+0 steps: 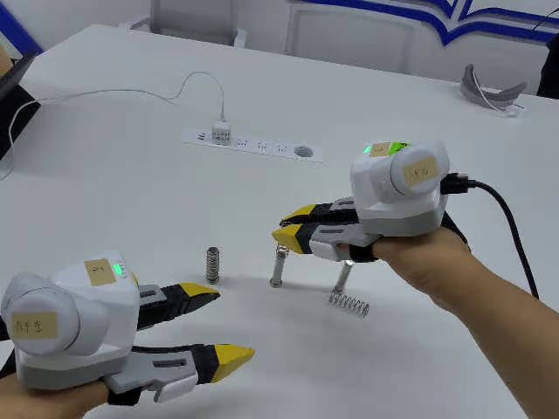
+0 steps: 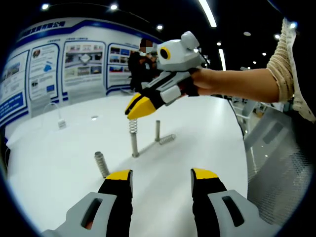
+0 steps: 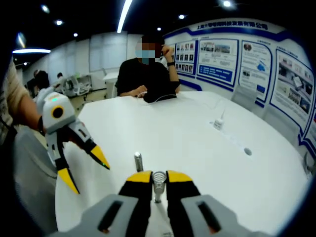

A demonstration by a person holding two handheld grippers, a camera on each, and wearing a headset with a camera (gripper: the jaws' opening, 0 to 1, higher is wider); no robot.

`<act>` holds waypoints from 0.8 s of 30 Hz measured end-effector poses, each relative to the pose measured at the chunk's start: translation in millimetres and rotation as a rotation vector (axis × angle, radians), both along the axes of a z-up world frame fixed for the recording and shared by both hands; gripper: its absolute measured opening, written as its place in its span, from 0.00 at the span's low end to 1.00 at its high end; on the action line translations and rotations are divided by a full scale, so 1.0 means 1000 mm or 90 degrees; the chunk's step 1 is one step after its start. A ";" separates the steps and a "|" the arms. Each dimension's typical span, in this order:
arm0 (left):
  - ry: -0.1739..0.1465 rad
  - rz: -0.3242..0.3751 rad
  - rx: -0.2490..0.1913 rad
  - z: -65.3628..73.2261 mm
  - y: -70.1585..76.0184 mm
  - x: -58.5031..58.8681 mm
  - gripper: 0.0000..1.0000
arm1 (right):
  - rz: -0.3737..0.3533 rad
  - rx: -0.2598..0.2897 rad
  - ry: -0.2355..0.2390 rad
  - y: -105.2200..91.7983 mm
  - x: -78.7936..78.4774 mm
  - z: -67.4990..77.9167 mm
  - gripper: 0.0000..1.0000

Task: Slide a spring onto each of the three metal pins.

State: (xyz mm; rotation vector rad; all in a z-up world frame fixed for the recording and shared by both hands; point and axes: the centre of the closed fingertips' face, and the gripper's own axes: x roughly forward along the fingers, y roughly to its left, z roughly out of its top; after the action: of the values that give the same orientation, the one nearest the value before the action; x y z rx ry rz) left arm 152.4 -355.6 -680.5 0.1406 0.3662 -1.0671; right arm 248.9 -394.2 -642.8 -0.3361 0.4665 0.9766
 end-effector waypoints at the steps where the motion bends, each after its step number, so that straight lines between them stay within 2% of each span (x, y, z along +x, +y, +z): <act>1: 0.001 0.001 -0.001 0.000 0.000 0.000 0.48 | 0.000 0.001 0.002 0.000 0.000 -0.001 0.12; 24: 0.002 0.002 0.000 0.000 0.001 0.001 0.48 | -0.016 -0.006 0.031 0.001 0.003 -0.033 0.12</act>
State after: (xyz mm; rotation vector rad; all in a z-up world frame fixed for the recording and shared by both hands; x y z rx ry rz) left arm 153.7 -354.2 -681.0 0.1391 0.3690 -1.0634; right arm 251.8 -392.9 -676.0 -0.3155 0.5182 0.9600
